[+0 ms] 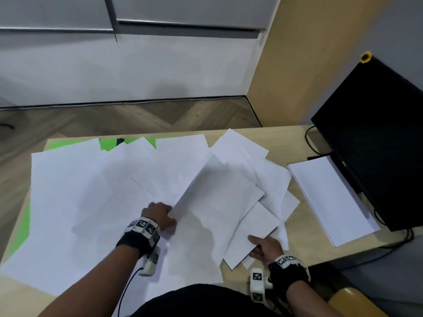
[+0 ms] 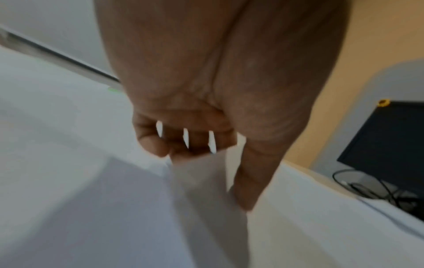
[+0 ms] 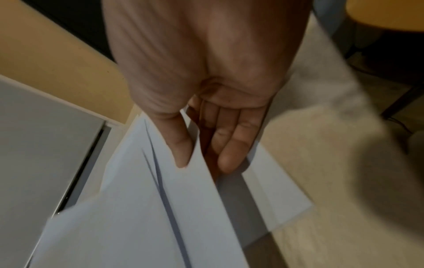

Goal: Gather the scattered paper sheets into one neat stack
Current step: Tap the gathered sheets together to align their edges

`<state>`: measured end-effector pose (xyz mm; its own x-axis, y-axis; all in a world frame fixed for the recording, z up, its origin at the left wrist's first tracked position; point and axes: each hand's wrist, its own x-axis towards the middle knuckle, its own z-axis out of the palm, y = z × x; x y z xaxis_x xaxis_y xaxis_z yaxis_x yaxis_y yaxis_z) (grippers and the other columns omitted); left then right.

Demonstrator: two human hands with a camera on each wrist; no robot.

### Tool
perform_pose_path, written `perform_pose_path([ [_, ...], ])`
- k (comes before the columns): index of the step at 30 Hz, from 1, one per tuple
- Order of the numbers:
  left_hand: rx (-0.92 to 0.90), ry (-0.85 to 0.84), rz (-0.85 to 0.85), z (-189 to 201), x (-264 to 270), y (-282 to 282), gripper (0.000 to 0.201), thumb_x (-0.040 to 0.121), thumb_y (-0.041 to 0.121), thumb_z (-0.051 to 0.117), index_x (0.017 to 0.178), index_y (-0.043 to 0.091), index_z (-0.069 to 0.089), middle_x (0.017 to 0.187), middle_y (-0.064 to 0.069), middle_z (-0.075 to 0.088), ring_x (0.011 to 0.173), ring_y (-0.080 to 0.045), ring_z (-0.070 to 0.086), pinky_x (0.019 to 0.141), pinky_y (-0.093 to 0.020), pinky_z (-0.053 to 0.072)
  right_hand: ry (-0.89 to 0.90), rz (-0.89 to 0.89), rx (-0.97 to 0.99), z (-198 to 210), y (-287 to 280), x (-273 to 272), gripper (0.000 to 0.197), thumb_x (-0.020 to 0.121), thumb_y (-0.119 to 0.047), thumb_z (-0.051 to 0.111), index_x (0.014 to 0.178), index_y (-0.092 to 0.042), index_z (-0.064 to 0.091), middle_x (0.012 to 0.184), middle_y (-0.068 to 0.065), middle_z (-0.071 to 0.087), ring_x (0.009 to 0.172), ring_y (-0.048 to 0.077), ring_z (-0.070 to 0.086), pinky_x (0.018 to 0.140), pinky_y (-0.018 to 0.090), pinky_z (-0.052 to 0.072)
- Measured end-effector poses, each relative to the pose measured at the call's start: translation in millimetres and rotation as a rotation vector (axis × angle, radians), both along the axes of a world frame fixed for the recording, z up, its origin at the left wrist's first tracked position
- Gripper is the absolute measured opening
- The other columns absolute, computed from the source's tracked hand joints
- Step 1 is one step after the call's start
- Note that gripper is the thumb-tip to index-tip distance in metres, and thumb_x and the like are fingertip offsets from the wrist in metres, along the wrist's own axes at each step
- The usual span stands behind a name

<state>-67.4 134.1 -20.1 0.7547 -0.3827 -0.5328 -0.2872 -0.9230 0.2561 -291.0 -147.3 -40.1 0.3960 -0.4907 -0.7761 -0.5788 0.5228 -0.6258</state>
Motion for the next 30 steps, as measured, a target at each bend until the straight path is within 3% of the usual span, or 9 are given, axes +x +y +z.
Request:
perform_pose_path([
  [3, -0.073, -0.181, 0.043, -1.8, 4.8, -8.4, 0.047, 0.083, 0.054, 0.063, 0.123, 0.031, 0.065, 0.15, 0.001, 0.038, 0.137, -0.026, 0.029, 0.108, -0.037, 0.033, 0.042, 0.042, 0.014, -1.0, 5.7, -6.6, 0.02, 0.075, 0.005, 0.076, 0.089, 0.0, 0.065, 0.067, 0.013, 0.066, 0.054, 0.025, 0.057, 0.048, 0.029, 0.054],
  [8, -0.189, -0.14, 0.066, -17.4, 7.4, -18.8, 0.044, 0.09, 0.045, 0.061, 0.125, 0.019, 0.063, 0.151, -0.003, 0.038, 0.136, -0.028, 0.033, 0.108, -0.037, 0.035, -0.062, 0.002, -0.033, 5.8, 8.7, -5.9, 0.07, 0.036, -0.011, 0.098, 0.095, -0.004, 0.061, 0.081, 0.018, 0.063, 0.056, 0.023, 0.052, 0.047, 0.029, 0.044],
  [11, -0.128, -0.162, 0.011, -19.6, 4.8, -19.5, 0.056, 0.084, 0.048, 0.066, 0.133, 0.022, 0.054, 0.144, -0.004, 0.04, 0.131, -0.029, 0.034, 0.103, -0.04, 0.042, -0.058, -0.092, -0.269, 15.2, -6.6, -4.9, 0.055, 0.07, -0.008, 0.085, 0.117, -0.02, 0.059, 0.089, 0.013, 0.068, 0.064, 0.028, 0.062, 0.062, 0.043, 0.055],
  [13, -0.101, -0.144, 0.005, -16.4, 2.8, -21.3, 0.069, 0.079, 0.052, 0.07, 0.137, 0.024, 0.045, 0.138, -0.005, 0.041, 0.126, -0.029, 0.041, 0.097, -0.041, 0.047, -0.041, -0.057, -0.358, 19.4, -17.6, -3.6, 0.041, 0.08, -0.003, 0.075, 0.117, -0.014, 0.063, 0.083, 0.013, 0.068, 0.057, 0.028, 0.057, 0.061, 0.042, 0.053],
  [16, -0.089, -0.082, -0.008, -10.6, -5.6, -25.7, 0.077, 0.076, 0.054, 0.071, 0.138, 0.022, 0.04, 0.13, -0.006, 0.044, 0.113, -0.029, 0.057, 0.09, -0.039, 0.051, 0.027, 0.138, -0.42, 17.5, -20.4, -1.6, 0.032, 0.077, 0.001, 0.073, 0.106, -0.013, 0.066, 0.106, 0.013, 0.069, 0.073, 0.027, 0.065, 0.068, 0.04, 0.055],
  [19, -0.119, -0.027, -0.049, -14.3, -21.4, -28.8, 0.074, 0.076, 0.056, 0.07, 0.134, 0.023, 0.04, 0.114, -0.003, 0.061, 0.102, -0.025, 0.063, 0.084, -0.034, 0.051, 0.184, 0.366, -0.4, 7.6, -11.0, -4.2, 0.051, 0.071, -0.001, 0.075, 0.118, -0.016, 0.062, 0.122, 0.005, 0.064, 0.102, 0.022, 0.062, 0.078, 0.029, 0.05],
  [24, -0.183, 0.058, -0.015, -17.9, -43.1, -27.9, 0.047, 0.075, 0.059, 0.068, 0.104, 0.026, 0.052, 0.099, 0.002, 0.065, 0.09, -0.019, 0.061, 0.076, -0.027, 0.048, 0.268, 0.514, -0.229, 6.2, 3.6, -9.0, 0.056, 0.061, -0.006, 0.077, 0.113, -0.015, 0.058, 0.12, 0.002, 0.058, 0.093, 0.029, 0.062, 0.056, 0.034, 0.057],
  [27, -0.177, 0.058, -0.047, -19.2, -47.9, -25.8, 0.035, 0.086, 0.056, 0.06, 0.09, 0.022, 0.05, 0.1, -0.004, 0.058, 0.091, -0.022, 0.055, 0.074, -0.026, 0.04, 0.2, 0.557, -0.221, 2.0, -2.1, -6.4, 0.061, 0.052, -0.027, 0.087, 0.109, -0.017, 0.067, 0.111, 0.0, 0.07, 0.1, 0.026, 0.066, 0.082, 0.044, 0.059],
  [30, -0.311, 0.101, 0.133, -21.8, -46.3, -23.0, 0.031, 0.096, 0.04, 0.052, 0.112, 0.012, 0.053, 0.114, -0.014, 0.064, 0.105, -0.031, 0.06, 0.084, -0.031, 0.044, 0.118, 0.601, -0.332, 5.5, 0.7, 2.5, 0.043, 0.078, -0.033, 0.078, 0.117, -0.017, 0.067, 0.115, -0.001, 0.07, 0.106, 0.018, 0.064, 0.096, 0.031, 0.048],
])
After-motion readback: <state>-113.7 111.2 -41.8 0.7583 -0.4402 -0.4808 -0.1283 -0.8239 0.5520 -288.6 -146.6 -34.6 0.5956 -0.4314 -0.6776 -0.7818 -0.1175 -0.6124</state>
